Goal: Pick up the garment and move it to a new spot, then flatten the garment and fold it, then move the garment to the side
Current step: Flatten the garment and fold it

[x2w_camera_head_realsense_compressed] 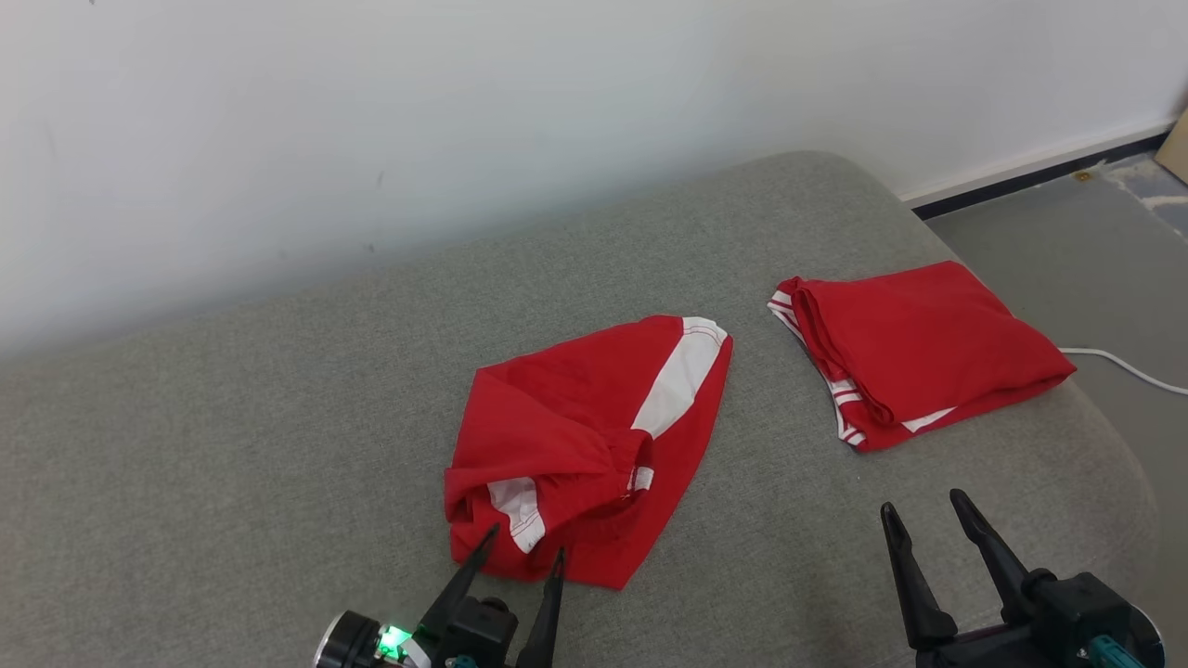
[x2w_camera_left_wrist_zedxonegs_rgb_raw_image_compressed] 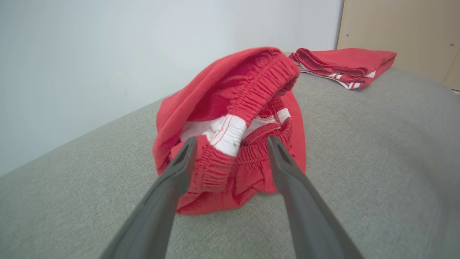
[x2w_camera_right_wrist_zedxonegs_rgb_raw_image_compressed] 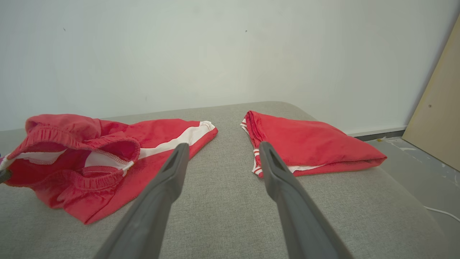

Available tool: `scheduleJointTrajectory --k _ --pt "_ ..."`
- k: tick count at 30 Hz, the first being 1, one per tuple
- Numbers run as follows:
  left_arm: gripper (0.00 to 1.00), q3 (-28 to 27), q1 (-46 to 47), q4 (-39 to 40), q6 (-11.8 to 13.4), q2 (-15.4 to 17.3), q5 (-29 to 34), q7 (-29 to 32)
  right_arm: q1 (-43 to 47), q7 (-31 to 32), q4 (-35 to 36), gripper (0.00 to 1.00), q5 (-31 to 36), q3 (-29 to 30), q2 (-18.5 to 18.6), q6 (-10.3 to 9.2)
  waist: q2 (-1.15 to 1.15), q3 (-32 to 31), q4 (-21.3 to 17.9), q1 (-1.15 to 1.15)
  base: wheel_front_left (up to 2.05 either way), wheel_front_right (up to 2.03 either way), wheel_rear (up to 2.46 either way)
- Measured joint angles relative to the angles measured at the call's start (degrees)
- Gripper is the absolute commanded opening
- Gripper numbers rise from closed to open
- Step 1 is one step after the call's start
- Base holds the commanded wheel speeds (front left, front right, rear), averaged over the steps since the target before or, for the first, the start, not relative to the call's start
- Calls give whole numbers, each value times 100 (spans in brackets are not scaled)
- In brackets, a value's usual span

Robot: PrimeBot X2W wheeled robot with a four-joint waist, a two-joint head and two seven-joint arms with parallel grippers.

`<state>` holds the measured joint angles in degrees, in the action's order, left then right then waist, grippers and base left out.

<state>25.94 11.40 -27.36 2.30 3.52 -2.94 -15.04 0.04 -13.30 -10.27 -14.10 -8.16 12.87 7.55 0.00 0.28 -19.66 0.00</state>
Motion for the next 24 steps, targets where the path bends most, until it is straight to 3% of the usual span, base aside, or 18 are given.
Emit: scheduleJointTrajectory --k 8,9,10,11,16,24 --pt "100 -91 421 -538 235 -26 -45 0 -48 -10 -41 100 0 -4 -51 0 0 74 -64 0 0 0 0" --pt "63 -105 460 -608 282 -27 -67 -1 -59 -10 -49 100 0 -9 -52 0 0 79 -59 0 0 0 0" --pt "11 -113 501 -667 293 -30 -82 0 -68 -12 -56 100 0 -8 -53 0 0 83 -54 0 0 0 0" --pt "0 -131 533 -694 298 -33 -137 0 -77 -15 -62 100 0 -12 -56 0 0 86 -47 0 0 0 0" --pt "0 -298 630 -355 287 -45 -455 0 -97 -29 -92 100 0 -15 -69 0 0 90 15 0 0 0 0" --pt "0 -52 1012 302 -86 -56 -904 0 -92 -26 -114 100 10 -2 -110 0 0 58 202 0 0 0 0"
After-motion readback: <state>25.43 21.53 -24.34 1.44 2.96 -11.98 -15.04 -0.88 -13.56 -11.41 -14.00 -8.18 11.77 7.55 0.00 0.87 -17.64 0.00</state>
